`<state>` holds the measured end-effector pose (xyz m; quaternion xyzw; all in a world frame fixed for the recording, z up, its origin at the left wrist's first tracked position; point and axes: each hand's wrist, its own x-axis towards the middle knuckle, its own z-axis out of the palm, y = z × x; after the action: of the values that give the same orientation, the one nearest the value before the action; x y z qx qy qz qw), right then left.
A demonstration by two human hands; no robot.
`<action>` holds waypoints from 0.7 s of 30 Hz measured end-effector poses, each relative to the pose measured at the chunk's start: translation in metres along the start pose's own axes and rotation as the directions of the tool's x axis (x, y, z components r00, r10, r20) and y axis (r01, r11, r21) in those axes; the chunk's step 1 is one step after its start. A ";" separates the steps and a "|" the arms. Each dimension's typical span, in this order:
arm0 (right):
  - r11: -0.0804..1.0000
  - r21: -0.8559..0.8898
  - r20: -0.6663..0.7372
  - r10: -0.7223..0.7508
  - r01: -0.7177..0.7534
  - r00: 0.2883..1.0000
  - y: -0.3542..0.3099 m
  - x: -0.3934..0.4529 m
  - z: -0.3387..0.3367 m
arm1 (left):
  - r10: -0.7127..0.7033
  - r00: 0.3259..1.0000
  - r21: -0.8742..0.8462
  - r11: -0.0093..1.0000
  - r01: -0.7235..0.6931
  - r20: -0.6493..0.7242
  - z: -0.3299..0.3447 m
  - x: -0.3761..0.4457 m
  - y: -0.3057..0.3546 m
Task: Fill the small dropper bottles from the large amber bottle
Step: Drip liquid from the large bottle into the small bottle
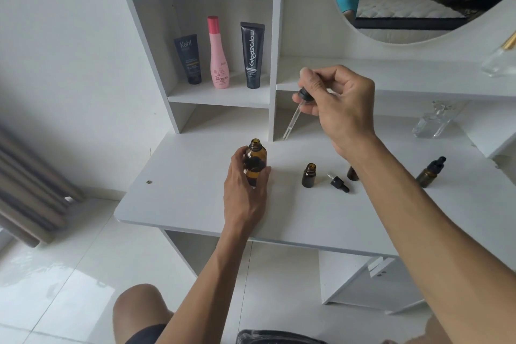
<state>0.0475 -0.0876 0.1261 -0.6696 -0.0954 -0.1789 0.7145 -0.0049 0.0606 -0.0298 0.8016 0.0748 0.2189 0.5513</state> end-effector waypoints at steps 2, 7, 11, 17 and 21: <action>1.000 -0.009 -0.025 0.006 -0.007 1.000 0.003 -0.001 -0.010 | -0.006 1.000 0.001 1.000 0.006 0.000 0.000 0.000 0.000; 0.998 -0.057 -0.085 0.023 -0.028 0.996 0.013 -0.008 -0.034 | -0.005 1.000 0.003 1.000 0.005 -0.003 0.001 0.001 -0.002; 0.995 -0.086 -0.121 0.039 -0.049 0.992 0.020 -0.014 -0.048 | 0.000 1.000 0.002 1.000 0.000 -0.003 0.002 0.000 -0.002; 0.992 -0.111 -0.124 0.045 -0.059 0.991 0.024 -0.017 -0.052 | 0.001 1.000 -0.001 1.000 -0.001 -0.006 0.001 -0.001 -0.002; 0.989 -0.136 -0.102 0.045 -0.059 0.994 0.029 -0.020 -0.047 | 0.004 1.000 0.005 1.000 -0.004 -0.010 0.001 -0.001 -0.002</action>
<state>0.0358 -0.1309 0.0877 -0.7103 -0.0296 -0.1994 0.6744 -0.0047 0.0600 -0.0321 0.8020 0.0768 0.2239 0.5484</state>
